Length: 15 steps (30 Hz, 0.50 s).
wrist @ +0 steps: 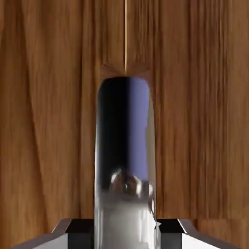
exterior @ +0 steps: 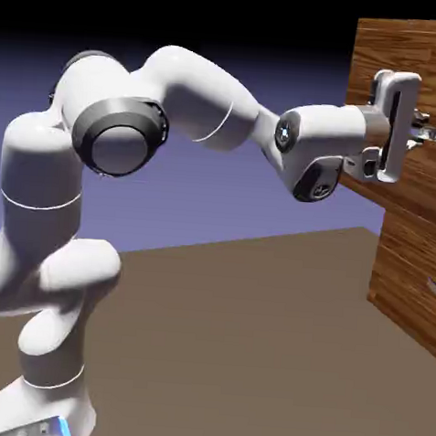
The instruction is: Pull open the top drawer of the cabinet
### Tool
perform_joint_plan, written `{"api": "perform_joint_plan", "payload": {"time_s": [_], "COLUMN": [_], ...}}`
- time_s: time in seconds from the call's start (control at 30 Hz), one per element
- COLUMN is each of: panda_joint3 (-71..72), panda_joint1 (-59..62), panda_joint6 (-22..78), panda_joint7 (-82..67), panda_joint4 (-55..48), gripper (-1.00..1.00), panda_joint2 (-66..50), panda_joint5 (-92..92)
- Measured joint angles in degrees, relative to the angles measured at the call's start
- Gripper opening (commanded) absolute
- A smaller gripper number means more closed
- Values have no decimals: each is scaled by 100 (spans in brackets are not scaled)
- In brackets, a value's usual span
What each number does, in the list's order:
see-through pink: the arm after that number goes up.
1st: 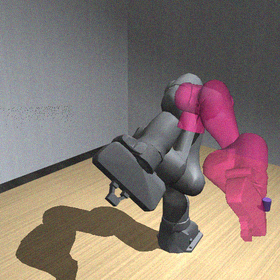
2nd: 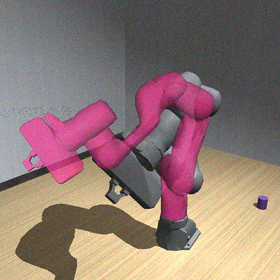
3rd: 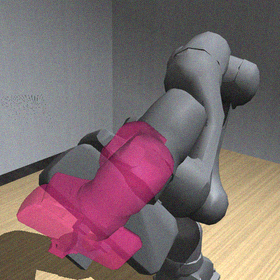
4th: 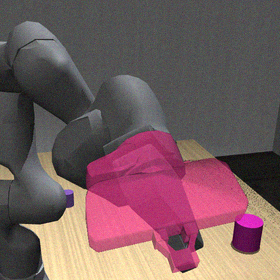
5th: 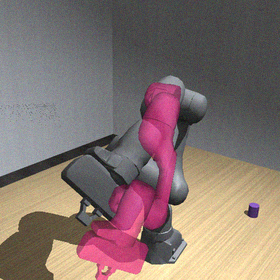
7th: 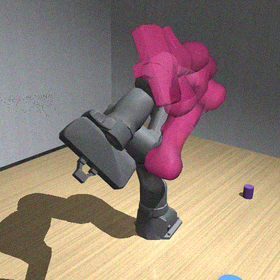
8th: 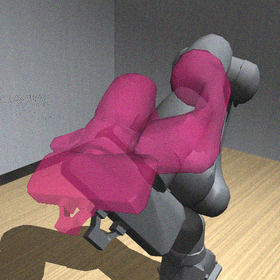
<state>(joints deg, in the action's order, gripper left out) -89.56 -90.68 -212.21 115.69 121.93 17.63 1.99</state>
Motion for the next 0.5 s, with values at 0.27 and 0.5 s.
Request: {"api": "perform_joint_plan", "payload": {"time_s": [0.27, 0.5], "panda_joint3": [1621, 3074], "panda_joint1": [1642, 2989], "panda_joint6": [-102, -181], "panda_joint7": [-148, -670], "panda_joint4": [627, 1314], "gripper": [-100, -100], "panda_joint2": [139, 602], "panda_joint5": [111, 511]}}
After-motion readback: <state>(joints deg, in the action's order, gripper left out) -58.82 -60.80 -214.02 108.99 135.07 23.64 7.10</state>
